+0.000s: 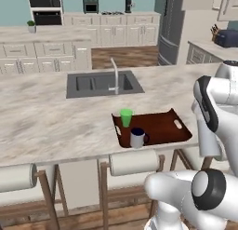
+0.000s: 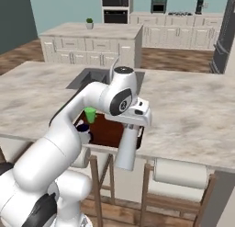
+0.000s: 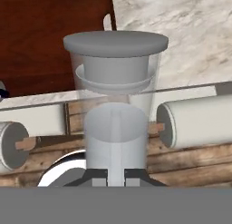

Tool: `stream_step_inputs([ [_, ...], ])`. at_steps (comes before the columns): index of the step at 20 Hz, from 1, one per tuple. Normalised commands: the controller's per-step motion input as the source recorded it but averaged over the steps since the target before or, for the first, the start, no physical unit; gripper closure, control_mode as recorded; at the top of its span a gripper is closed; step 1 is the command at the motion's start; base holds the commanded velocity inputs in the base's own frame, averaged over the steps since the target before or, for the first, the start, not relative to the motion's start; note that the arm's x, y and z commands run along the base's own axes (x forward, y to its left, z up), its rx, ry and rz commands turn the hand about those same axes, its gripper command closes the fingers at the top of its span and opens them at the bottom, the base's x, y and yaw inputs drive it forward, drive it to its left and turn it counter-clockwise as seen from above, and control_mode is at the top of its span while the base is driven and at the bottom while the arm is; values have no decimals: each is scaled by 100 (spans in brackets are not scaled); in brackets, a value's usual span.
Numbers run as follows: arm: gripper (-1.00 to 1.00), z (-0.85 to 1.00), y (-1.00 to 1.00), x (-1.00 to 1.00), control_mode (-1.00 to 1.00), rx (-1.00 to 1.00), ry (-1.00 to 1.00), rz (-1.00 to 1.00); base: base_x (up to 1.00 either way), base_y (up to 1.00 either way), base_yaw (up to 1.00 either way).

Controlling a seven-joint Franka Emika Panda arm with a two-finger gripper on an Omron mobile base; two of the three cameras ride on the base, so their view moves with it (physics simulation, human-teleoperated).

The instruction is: There is a tray on the dining counter. Grab the cup, mug, and pitcher and place them on the tray. The pitcher may be placed next to the tray if it cannot fit the tray.

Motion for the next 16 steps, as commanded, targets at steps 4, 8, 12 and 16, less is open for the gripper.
stream_step_inputs([
  [4, 100, 0, 0, 0, 100, 0, 0, 0, 55, 0, 5],
  [8, 100, 0, 0, 0, 100, 0, 0, 0, 31, 0, 7],
  [12, 100, 0, 0, 0, 100, 0, 0, 0, 9, 0, 7],
  [16, 100, 0, 3, 35, -100, 0, -4, 5, 0, 0, 0],
])
